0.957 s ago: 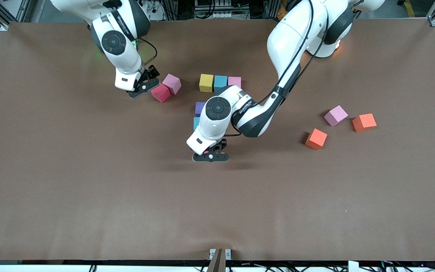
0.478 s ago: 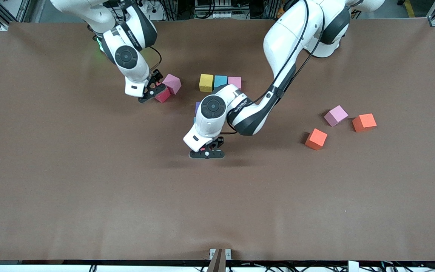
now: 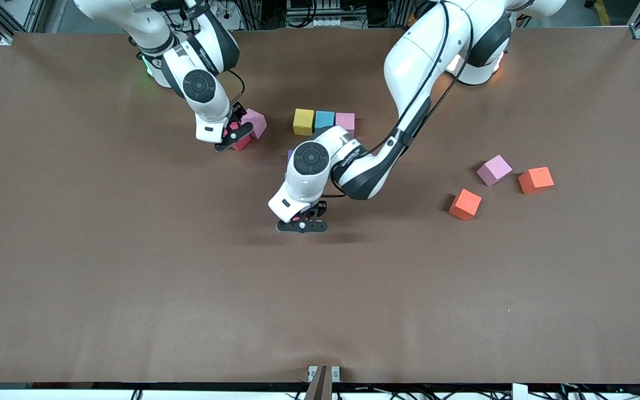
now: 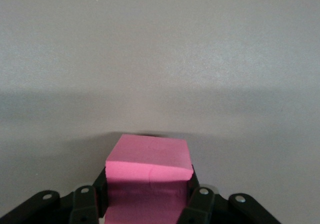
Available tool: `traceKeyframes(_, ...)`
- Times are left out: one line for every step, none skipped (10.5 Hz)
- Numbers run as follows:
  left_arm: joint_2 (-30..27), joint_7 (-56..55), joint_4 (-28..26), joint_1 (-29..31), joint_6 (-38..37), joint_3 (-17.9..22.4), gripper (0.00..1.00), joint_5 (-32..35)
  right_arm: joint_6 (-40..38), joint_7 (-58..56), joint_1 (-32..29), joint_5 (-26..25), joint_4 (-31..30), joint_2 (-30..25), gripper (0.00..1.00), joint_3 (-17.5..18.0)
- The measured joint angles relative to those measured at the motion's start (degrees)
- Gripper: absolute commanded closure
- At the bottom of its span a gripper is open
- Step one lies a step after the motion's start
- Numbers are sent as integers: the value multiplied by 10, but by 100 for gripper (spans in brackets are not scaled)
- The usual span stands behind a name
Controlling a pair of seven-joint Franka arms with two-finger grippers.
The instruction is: Form number 2 with 11 blocks
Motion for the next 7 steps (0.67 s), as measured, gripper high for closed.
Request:
traceKeyframes(3,0,0,0,1,0,100,0,9,0,0,-17,0,3,0,0)
traceKeyframes(5,0,0,0,1,0,100,0,21,0,0,-27,0,10,0,0)
traceKeyframes(6,0,0,-1,2,0,100,0,34,0,0,-31,0,19,0,0)
traceKeyframes(6,0,0,-1,2,0,100,-3,45,0,0,-33,0,27,0,-1)
traceKeyframes(6,0,0,-1,2,0,100,-17,54,0,0,-33,0,33,0,-1)
traceKeyframes(7,0,0,-1,2,0,100,-33,56,0,0,-33,0,36,0,0)
traceKeyframes(8,-1,0,-1,2,0,100,-39,56,0,0,-33,0,36,0,0)
